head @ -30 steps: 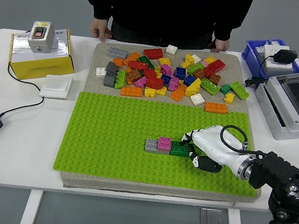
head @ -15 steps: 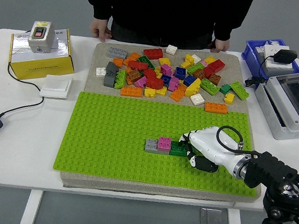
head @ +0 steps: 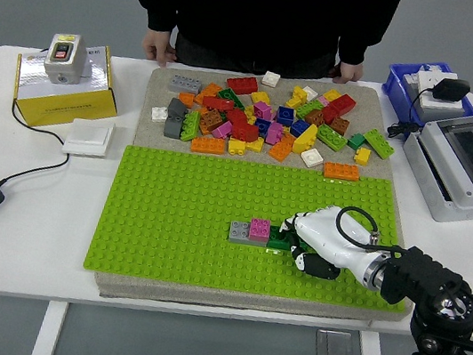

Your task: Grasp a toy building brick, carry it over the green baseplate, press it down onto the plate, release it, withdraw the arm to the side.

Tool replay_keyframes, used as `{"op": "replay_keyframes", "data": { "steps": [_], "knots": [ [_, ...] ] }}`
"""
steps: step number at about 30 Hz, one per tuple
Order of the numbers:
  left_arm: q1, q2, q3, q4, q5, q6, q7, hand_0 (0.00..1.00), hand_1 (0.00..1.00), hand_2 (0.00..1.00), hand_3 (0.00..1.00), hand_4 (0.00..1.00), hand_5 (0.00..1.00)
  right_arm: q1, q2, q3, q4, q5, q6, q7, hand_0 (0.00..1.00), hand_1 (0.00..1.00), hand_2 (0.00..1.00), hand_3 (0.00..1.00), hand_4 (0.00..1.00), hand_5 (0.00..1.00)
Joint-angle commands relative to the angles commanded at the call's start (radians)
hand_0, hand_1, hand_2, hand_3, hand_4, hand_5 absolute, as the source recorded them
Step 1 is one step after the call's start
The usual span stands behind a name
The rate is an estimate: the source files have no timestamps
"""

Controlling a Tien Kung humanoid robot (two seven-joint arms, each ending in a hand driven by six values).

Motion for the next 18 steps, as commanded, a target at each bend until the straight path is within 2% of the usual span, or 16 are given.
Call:
{"op": "replay_keyframes", "data": {
  "steps": [18],
  "knots": [
    [-0.001, 0.000, -0.002, 0.000, 0.002, 0.001, -0.004, 0.646, 0.629, 0.578, 0.644, 0.302, 0.604, 0.024, 0.007, -0.041, -0.014, 0.003, 0.021, -0.001, 0.002, 0.144, 0.703, 0.687, 0.002, 0.329]
  ]
}}
